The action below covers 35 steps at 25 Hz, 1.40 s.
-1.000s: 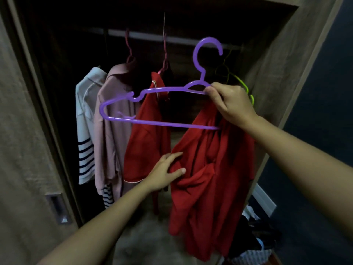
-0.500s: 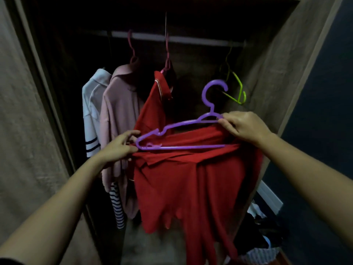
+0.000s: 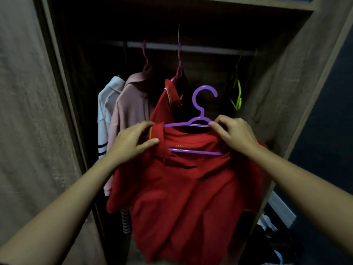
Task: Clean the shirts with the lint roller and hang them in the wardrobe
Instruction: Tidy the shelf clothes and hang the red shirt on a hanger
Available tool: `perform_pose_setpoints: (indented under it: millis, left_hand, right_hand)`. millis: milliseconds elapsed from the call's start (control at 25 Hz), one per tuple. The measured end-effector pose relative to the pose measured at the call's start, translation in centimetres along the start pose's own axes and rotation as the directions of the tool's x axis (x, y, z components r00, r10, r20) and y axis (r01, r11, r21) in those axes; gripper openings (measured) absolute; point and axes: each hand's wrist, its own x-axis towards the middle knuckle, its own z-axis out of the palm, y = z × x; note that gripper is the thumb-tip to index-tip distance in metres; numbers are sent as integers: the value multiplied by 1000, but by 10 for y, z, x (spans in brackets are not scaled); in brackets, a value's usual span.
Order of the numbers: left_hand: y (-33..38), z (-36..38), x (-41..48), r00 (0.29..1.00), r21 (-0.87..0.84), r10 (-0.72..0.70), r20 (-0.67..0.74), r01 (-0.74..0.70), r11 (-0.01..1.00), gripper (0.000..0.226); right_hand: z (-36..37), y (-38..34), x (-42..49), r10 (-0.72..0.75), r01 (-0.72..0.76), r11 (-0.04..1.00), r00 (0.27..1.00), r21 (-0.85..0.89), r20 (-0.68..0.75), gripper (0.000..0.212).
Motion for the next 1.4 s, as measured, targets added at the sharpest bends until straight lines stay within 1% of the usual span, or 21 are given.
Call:
perform_pose_setpoints:
  millis: [80, 160, 240, 280, 320, 400, 520, 600, 640, 760, 840, 920, 1040, 1080, 1120, 1200, 1240, 1280, 1320, 1360, 1400]
  left_hand:
    - [2, -9, 5, 1000, -145, -12, 3, 12, 989, 34]
    - [-1, -22, 12, 997, -259, -64, -47, 49, 965, 5]
    - [-9, -34, 17, 985, -287, -116, -124, 77, 955, 27]
    - [-12, -37, 20, 977, -317, -152, -153, 98, 944, 28]
    - [-13, -38, 23, 971, -364, -168, -169, 97, 926, 26]
    - [-10, -37, 25, 971, -453, -166, -172, 72, 888, 27]
    - [-9, -42, 22, 989, -593, -135, -67, 70, 802, 29]
    - [-8, -52, 22, 987, -695, -147, 61, 148, 703, 28]
    - [-7, -56, 23, 985, -677, -122, 119, 170, 716, 23]
    - [-2, -64, 28, 981, -363, 43, 192, 30, 931, 16]
    - [-1, -67, 29, 984, -265, 82, 160, -37, 964, 25]
    - [-5, -63, 29, 995, -178, 82, 52, -72, 981, 40]
    - [-7, -54, 32, 970, 90, 199, -140, -188, 978, 39]
    - [-4, -54, 34, 968, 86, 210, -140, -199, 976, 37]
    - [-1, -59, 36, 982, -15, 172, -84, -174, 985, 37]
    - [8, -70, 38, 978, -338, 71, 195, -1, 941, 49]
    - [10, -73, 37, 956, -408, 56, 289, 70, 910, 55]
    - [8, -73, 37, 949, -417, 49, 311, 89, 904, 58]
    - [9, -73, 36, 956, -407, 37, 291, 88, 909, 58]
    - [9, -72, 38, 973, -352, 11, 229, 72, 933, 56]
    - [12, -70, 39, 988, -263, -24, 153, 64, 963, 51]
  right_hand:
    - [-2, -1, 2, -1, -4, 993, 999, 120, 42, 34]
    - [-7, 3, 6, -31, -44, 937, 978, 345, 208, 24]
    - [-19, 15, 8, -28, -251, 768, 906, 589, 422, 31]
    - [-23, 23, 6, -30, -323, 716, 871, 619, 490, 30]
    - [-25, 29, 4, -34, -320, 743, 859, 587, 511, 26]
    - [-23, 36, -3, 15, -263, 833, 889, 486, 457, 18]
    - [-23, 33, -3, 82, -237, 797, 954, 555, 289, 19]
    - [-28, 30, 3, 77, -221, 780, 962, 585, 261, 19]
    - [-29, 29, 6, 70, -221, 774, 961, 594, 267, 18]
    - [-33, 26, 11, 43, -200, 771, 964, 604, 264, 15]
    - [-35, 26, 12, 32, -176, 775, 970, 607, 240, 12]
    - [-34, 28, 14, 18, -130, 810, 980, 571, 197, 11]
    - [-32, 28, 18, 44, -112, 827, 990, 551, 136, 17]
    - [-33, 26, 20, 65, -121, 810, 991, 575, 116, 19]
    - [-34, 26, 20, 86, -134, 788, 990, 601, 109, 19]
    - [-33, 26, 18, 103, -163, 745, 986, 647, 129, 14]
    - [-33, 25, 16, 107, -183, 740, 982, 647, 155, 10]
    - [-32, 24, 16, 126, -211, 757, 976, 618, 180, 13]
    - [-30, 25, 16, 159, -226, 833, 972, 505, 173, 20]
    - [-26, 23, 17, 174, -204, 930, 977, 307, 123, 29]
    - [-24, 17, 21, 132, -139, 984, 989, 107, 74, 40]
